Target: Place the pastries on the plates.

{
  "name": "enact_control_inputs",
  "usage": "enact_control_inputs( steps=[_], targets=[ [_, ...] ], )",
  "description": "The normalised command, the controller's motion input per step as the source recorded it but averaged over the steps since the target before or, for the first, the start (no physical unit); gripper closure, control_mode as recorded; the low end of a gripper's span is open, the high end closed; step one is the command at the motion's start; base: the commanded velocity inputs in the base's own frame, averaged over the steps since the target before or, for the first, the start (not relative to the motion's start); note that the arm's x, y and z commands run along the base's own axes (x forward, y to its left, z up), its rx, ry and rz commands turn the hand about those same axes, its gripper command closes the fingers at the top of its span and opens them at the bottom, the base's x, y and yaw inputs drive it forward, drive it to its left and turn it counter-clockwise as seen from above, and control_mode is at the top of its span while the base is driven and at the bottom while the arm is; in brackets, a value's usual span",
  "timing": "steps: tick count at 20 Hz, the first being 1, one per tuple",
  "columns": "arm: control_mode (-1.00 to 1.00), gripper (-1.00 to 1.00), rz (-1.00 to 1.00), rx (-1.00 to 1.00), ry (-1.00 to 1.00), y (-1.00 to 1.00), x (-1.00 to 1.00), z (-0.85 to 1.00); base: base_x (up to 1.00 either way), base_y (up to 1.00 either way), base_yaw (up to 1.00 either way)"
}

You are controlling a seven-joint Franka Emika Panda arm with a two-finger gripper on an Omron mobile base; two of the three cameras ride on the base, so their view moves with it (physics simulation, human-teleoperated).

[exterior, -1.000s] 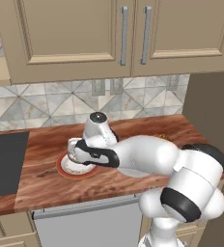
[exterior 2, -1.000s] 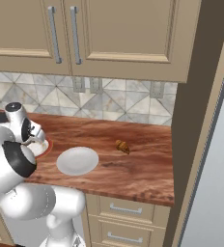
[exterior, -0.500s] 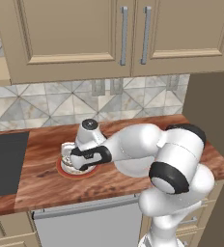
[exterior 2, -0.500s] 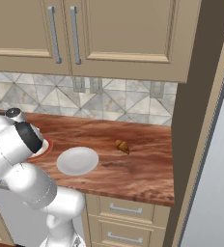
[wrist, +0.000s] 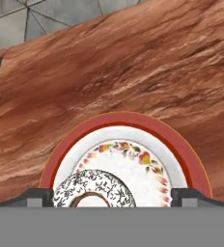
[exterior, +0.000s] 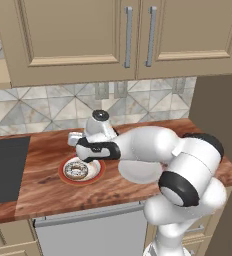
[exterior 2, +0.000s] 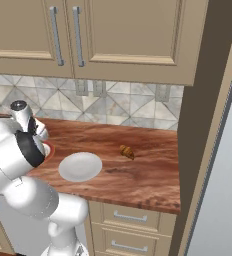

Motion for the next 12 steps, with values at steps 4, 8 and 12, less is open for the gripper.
enact_control_inputs(
  steps=[4, 8, 12],
  targets=[
    [-1.00, -1.00, -0.14, -0.06, 0.00, -1.00, 0.13, 0.08, 0.00, 0.00, 0.00],
    [-1.00, -1.00, -0.04, -0.18, 0.00, -1.00, 0.13, 0.00, 0.00, 0.00, 0.00],
    [-1.00, -1.00, 0.03, -0.21, -0.05, -1.00, 0.01, -0.02, 0.00, 0.00, 0.00]
  ],
)
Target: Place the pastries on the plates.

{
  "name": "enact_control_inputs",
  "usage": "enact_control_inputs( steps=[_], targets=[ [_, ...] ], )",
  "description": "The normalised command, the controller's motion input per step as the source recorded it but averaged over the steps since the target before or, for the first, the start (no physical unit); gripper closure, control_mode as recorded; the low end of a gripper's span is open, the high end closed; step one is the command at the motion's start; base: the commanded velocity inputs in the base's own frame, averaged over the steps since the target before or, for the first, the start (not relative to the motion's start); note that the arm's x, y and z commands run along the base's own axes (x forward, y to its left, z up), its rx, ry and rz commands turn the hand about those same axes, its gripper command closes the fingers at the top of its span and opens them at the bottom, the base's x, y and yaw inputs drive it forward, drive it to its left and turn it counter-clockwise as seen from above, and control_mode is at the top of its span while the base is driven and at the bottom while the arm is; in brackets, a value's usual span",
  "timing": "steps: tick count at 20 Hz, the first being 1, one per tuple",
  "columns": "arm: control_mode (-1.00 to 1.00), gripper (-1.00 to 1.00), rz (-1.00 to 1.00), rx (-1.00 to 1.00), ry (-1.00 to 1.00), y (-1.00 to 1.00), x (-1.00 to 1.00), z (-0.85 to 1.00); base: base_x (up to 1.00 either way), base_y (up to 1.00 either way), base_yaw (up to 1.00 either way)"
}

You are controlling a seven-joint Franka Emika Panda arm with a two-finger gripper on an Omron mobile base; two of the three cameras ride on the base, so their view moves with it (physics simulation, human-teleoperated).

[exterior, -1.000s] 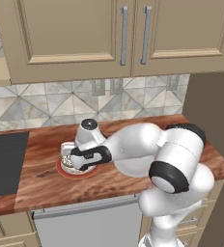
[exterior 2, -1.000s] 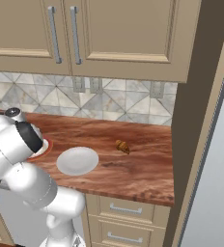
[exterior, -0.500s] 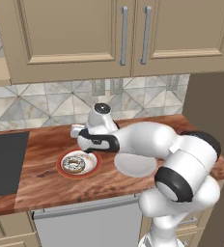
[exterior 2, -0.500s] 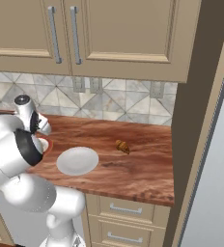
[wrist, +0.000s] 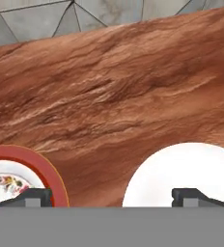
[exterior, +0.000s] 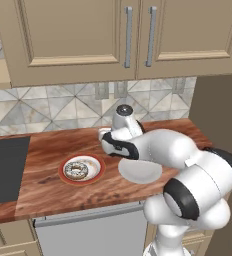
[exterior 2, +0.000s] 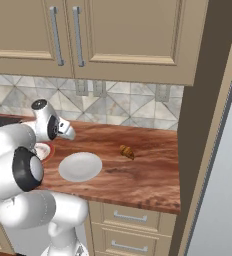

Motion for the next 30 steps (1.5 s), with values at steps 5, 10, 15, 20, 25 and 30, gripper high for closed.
enact_control_inputs(
  steps=[5, 10, 15, 20, 25, 30],
  targets=[
    [-1.00, -1.00, 0.17, -0.20, -0.09, -1.00, 0.00, 0.00, 0.00, 0.00, 0.00],
    [-1.00, -1.00, 0.12, -0.15, 0.00, -1.00, -0.01, -0.01, 0.00, 0.00, 0.00],
    [-1.00, -1.00, 0.01, -0.15, 0.12, -1.00, 0.11, -0.01, 0.00, 0.00, 0.00],
    [-1.00, -1.00, 0.00, -0.02, 0.34, -1.00, 0.50, -0.11, 0.00, 0.00, 0.00],
    [-1.00, -1.00, 0.00, 0.03, 0.00, -0.22, 0.03, 0.02, 0.00, 0.00, 0.00],
    [-1.00, -1.00, 0.00, 0.01, 0.00, -0.30, 0.00, -0.17, 0.00, 0.00, 0.00]
  ],
)
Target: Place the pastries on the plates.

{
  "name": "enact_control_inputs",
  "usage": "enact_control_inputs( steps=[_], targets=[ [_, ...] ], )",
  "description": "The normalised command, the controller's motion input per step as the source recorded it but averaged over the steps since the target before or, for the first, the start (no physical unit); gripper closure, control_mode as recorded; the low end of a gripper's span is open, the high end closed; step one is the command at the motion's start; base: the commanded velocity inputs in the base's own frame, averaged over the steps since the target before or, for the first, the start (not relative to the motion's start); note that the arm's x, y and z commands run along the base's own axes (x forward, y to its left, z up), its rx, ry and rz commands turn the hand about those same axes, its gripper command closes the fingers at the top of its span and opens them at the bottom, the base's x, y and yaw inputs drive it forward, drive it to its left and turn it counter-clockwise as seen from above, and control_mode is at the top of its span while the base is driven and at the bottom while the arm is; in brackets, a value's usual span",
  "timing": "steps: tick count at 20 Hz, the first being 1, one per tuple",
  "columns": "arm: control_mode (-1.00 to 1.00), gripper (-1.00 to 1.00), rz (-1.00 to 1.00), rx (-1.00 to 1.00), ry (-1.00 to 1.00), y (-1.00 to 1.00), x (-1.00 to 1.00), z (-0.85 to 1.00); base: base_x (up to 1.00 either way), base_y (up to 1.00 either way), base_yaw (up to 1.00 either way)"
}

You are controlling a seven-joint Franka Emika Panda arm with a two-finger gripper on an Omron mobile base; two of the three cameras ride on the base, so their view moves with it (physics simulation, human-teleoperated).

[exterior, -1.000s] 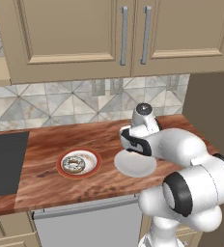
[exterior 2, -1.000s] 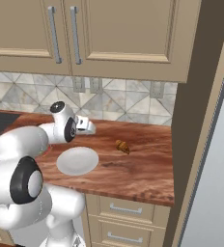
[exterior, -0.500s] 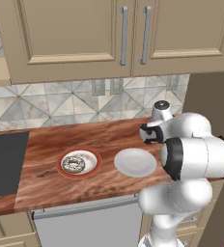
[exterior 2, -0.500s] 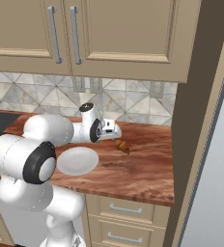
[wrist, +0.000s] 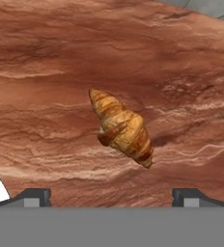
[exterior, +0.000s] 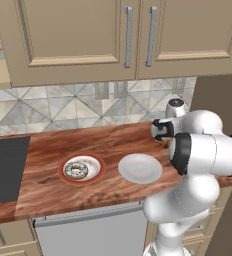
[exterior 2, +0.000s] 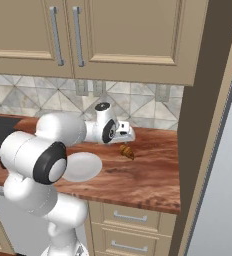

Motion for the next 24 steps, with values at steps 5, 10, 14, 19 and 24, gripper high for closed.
enact_control_inputs(
  steps=[5, 10, 14, 19, 24],
  targets=[
    [-1.00, -1.00, 0.02, 0.04, 0.02, -0.08, 0.03, -0.41, 0.00, 0.00, 0.00],
    [-1.00, -1.00, 0.04, 0.07, 0.00, -0.02, 0.15, -0.27, 0.00, 0.00, 0.00],
    [-1.00, -1.00, 0.00, 0.05, 0.00, -0.38, 0.32, -0.03, 0.00, 0.00, 0.00],
    [-1.00, -1.00, 0.00, 0.01, 0.00, -0.19, 0.16, 0.00, 0.00, 0.00, 0.00],
    [-1.00, -1.00, 0.00, 0.02, 0.00, 0.00, 0.01, -0.11, 0.00, 0.00, 0.00]
  ],
)
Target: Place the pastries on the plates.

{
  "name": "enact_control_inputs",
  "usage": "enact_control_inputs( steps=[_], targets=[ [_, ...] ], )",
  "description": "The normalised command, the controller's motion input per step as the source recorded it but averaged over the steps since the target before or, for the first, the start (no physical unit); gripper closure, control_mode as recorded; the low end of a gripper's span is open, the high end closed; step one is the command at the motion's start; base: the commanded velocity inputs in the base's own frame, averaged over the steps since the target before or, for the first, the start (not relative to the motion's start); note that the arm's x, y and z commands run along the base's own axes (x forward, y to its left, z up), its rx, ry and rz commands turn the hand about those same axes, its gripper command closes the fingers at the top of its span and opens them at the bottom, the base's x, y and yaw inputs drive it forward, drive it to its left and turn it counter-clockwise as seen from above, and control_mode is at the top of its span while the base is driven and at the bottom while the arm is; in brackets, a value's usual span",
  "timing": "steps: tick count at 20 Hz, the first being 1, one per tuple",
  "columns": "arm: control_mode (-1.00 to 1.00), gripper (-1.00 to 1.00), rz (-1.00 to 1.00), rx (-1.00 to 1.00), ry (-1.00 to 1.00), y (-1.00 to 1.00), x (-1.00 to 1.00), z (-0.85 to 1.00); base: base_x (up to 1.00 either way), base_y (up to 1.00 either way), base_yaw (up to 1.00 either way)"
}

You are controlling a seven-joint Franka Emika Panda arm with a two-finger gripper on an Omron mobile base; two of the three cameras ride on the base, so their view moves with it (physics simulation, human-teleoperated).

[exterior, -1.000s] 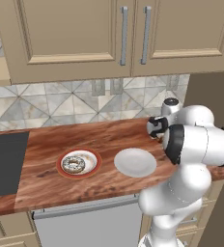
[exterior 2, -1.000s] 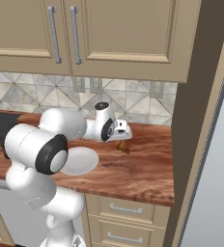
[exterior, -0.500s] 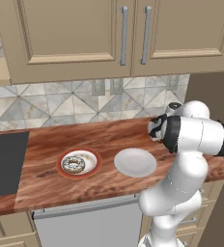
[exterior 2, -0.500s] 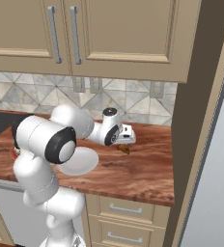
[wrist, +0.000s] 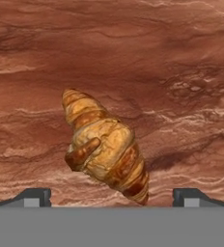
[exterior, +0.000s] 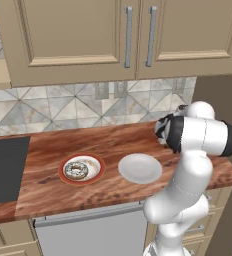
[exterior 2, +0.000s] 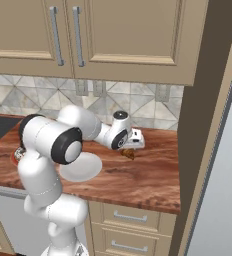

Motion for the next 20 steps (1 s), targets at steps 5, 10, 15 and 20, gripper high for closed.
enact_control_inputs(
  steps=[5, 10, 15, 20],
  targets=[
    [-1.00, -1.00, 0.00, 0.11, 0.05, 0.01, 0.00, -0.24, 0.00, 0.00, 0.00],
    [-1.00, -1.00, 0.00, 0.06, 0.01, 0.00, 0.07, -0.05, 0.00, 0.00, 0.00],
    [-1.00, -1.00, 0.00, 0.01, -0.01, 0.00, 0.26, 0.00, 0.00, 0.00, 0.00],
    [-1.00, -1.00, 0.00, 0.00, -0.01, 0.00, 0.21, -0.19, 0.00, 0.00, 0.00]
  ],
)
